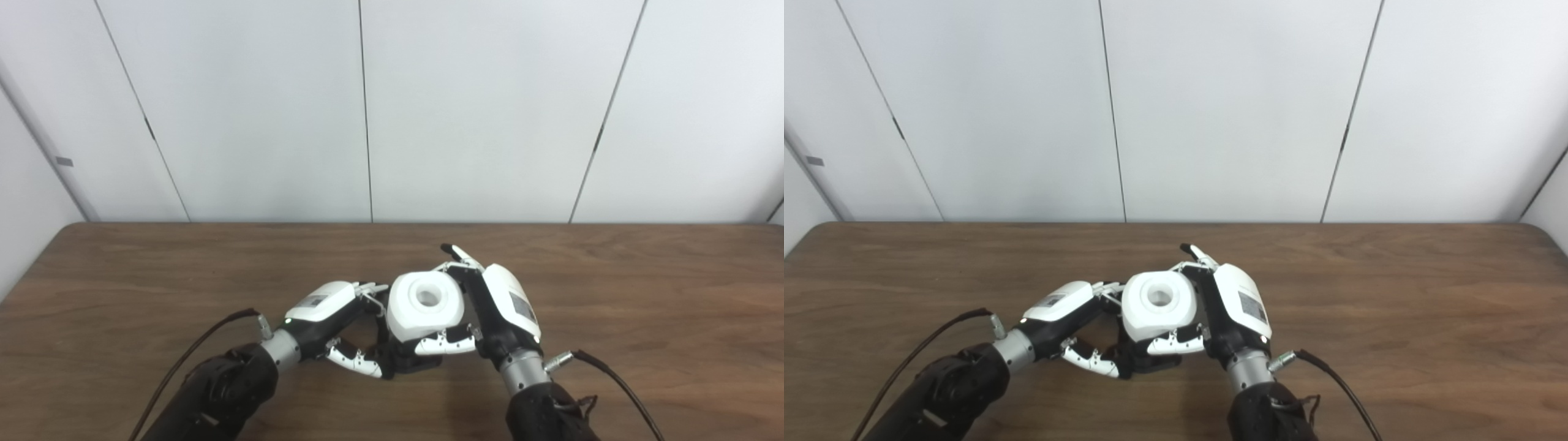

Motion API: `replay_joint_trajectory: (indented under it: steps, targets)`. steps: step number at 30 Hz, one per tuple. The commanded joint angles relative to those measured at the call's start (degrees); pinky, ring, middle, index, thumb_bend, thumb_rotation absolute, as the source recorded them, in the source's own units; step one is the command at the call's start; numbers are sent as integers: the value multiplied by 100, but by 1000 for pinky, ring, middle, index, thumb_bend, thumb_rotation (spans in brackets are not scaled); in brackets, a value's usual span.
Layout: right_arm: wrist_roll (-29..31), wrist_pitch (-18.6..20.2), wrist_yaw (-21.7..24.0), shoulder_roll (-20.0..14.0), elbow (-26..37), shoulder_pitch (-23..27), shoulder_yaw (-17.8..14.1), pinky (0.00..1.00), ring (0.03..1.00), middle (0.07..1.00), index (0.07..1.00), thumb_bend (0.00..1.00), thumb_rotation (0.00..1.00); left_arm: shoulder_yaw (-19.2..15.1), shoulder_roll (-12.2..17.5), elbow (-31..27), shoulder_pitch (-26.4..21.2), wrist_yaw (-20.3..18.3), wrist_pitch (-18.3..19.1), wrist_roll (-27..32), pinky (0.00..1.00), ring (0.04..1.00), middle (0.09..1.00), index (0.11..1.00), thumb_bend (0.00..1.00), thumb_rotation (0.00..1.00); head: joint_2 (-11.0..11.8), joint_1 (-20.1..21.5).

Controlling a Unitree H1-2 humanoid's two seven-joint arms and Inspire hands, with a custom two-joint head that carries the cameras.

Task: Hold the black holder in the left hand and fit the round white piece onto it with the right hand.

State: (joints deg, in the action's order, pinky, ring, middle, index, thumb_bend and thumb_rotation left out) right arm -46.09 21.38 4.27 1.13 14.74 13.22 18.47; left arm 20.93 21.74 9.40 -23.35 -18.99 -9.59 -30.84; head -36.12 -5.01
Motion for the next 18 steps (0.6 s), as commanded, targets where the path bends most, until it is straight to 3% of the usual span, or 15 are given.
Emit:
replay_joint_trajectory:
  steps: [1,18]
  targets:
    - [-37,-67,-51,31,268,153,-23,680,906,910,480,503,143,31,-22,-158,-57,-50,16,-17,1000,970,950,477,515,46,-2,-27]
    - [-150,85,87,43,250,142,53,707,907,915,480,504,142,83,-82,-206,-43,-50,122,-78,1000,966,948,477,516,46,9,-154]
